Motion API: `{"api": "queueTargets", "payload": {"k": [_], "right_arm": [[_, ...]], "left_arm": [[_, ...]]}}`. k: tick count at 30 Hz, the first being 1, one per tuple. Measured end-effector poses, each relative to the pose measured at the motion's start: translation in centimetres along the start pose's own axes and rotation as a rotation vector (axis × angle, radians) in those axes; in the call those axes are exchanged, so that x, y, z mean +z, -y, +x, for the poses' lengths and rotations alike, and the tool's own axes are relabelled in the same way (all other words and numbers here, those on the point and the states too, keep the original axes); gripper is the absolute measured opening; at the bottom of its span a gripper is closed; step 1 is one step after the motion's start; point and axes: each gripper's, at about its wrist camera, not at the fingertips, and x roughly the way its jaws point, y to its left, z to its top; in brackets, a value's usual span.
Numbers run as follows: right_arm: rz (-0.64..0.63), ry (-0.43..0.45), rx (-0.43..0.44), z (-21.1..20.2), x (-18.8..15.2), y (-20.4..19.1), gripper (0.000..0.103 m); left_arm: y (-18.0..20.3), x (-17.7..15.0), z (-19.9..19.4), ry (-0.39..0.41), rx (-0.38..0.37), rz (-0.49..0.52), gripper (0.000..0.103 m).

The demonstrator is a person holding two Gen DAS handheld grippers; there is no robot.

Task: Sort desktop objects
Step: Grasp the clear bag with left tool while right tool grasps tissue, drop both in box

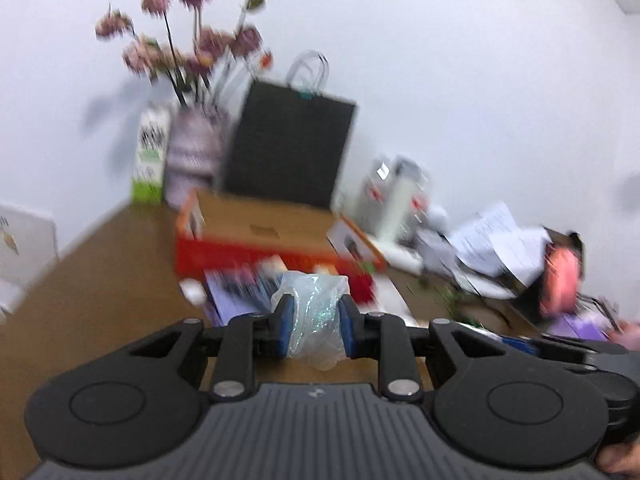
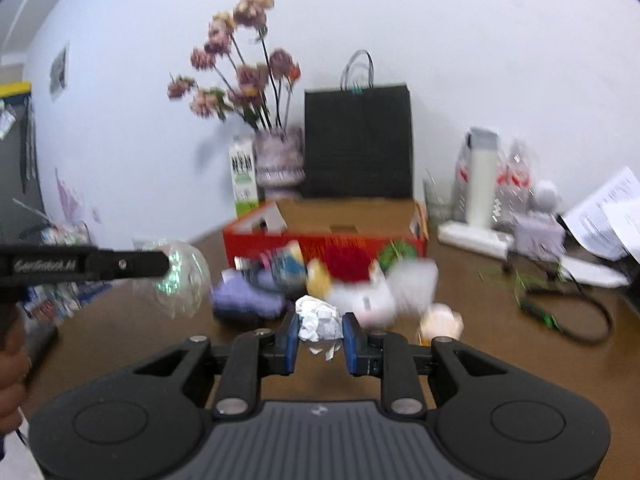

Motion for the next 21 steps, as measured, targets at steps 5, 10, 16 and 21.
{"api": "queueTargets", "payload": {"k": [5,10,16,21], "right_arm": [[-0.04,0.041,-0.014,4.3,7.9,2.1,0.022],[0.0,-0.021,0.007,14.1,16.4,5.8,0.022],[-0.001,-0.313,-0.073,32.5,19.2,8.5,0.022],[-0.027,-0.471,-0.197,42.2,17.6,10.2,0.023]], "left_arm": [[-1.6,7.9,5.3,-0.003,0.086,0.003,0.025],[-4.3,13.8,15.8,-0.104,0.085,-0.032,0.026],[-7.6,14.5,31.8,-0.275,0.271,0.0,0.026],[-9.0,12.5,38.1,-0.371,0.338,0.044,0.041]]}}
